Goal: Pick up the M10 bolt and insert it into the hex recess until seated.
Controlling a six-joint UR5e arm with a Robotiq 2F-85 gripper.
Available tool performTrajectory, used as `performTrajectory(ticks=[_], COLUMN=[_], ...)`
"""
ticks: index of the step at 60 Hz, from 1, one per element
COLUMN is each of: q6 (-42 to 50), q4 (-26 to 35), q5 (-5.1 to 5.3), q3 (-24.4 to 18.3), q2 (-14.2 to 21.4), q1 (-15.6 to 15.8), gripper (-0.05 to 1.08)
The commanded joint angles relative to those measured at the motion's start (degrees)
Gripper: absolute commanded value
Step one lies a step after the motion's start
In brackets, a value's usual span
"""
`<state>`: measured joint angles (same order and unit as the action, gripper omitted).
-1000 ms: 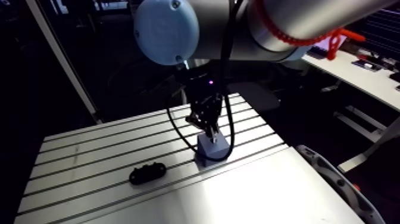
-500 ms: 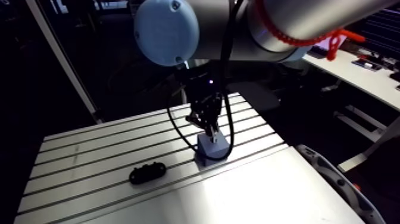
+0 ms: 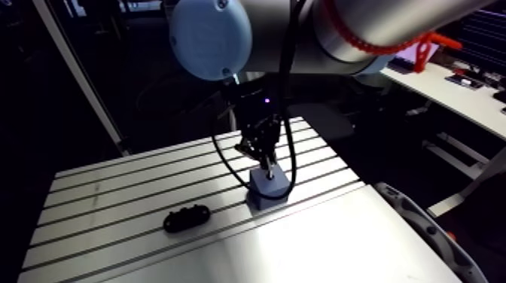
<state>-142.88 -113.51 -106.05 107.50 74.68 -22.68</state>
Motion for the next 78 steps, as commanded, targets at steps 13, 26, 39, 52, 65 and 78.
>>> performTrajectory(ticks=[13,26,39,52,65,78], q6=[0.00,0.09,0.09,0.09,0.09,0.01], q4=[0.00,0.00,0.00,0.00,-0.08,-0.18], q5=[-0.07,0.01,-0.08,-0.08,-0.08,0.01], q3=[0.21,0.20,0.46,0.56,0.56,0.21], q2=[-0.10,-0.11,-0.02,-0.02,0.16,0.33], q1=[0.00,0.00,0.00,0.00,0.00,0.00], gripper=[1.08,1.08,1.08,1.08,1.08,1.08])
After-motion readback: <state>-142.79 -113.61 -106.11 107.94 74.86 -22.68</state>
